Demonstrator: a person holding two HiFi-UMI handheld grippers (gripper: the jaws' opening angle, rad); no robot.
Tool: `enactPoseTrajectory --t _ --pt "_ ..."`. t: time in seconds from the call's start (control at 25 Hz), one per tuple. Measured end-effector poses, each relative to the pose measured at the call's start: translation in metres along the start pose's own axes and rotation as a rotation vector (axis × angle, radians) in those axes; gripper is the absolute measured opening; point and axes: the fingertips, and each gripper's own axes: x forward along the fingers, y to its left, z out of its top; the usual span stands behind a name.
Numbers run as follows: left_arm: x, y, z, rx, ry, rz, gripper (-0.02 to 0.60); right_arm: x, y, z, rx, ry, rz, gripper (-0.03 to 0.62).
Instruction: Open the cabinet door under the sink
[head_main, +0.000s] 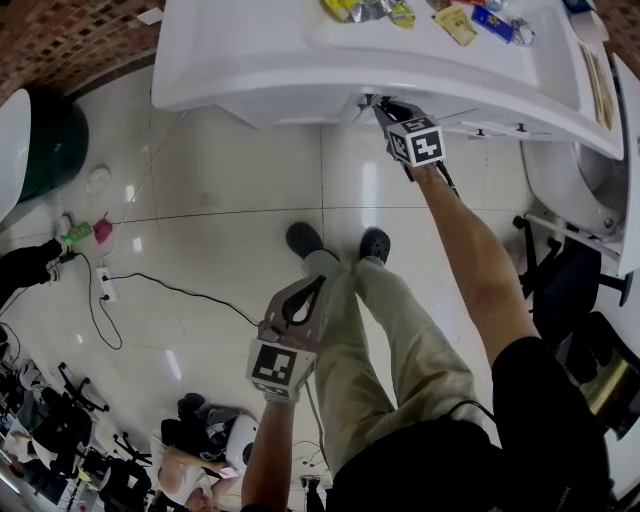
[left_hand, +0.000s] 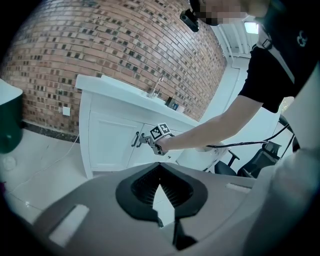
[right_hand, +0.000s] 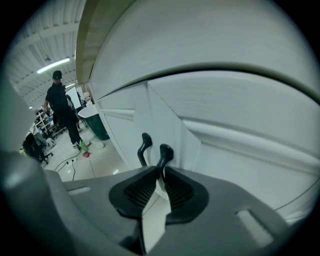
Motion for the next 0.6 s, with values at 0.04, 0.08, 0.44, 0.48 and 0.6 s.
enactPoseTrajectory --t 0.04,0.08,0.44,0.48,0.6 --pt "0.0 -0.001 0.0 -0.002 0.001 -0.002 0.012 0.0 0.001 0.001 -0.008 -0.002 0.0 0.04" --pt "0.001 -0.003 0.0 -0.002 0.0 -0.006 0.012 0.0 0.001 0.001 -0.015 -0.003 0.001 0.039" --pt "0.017 -0.023 0.014 0.005 -0.018 -0.049 0.012 -0.014 0.016 -0.02 -0.116 0.041 0.067 0.032" --pt "0.019 -0.026 0.016 0.01 -0.021 -0.057 0.012 -0.017 0.018 -0.024 -0.125 0.045 0.074 0.032" --pt "0.023 -0.035 0.022 0.027 -0.024 -0.077 0.012 -0.029 0.028 -0.035 -0.15 0.06 0.098 0.031"
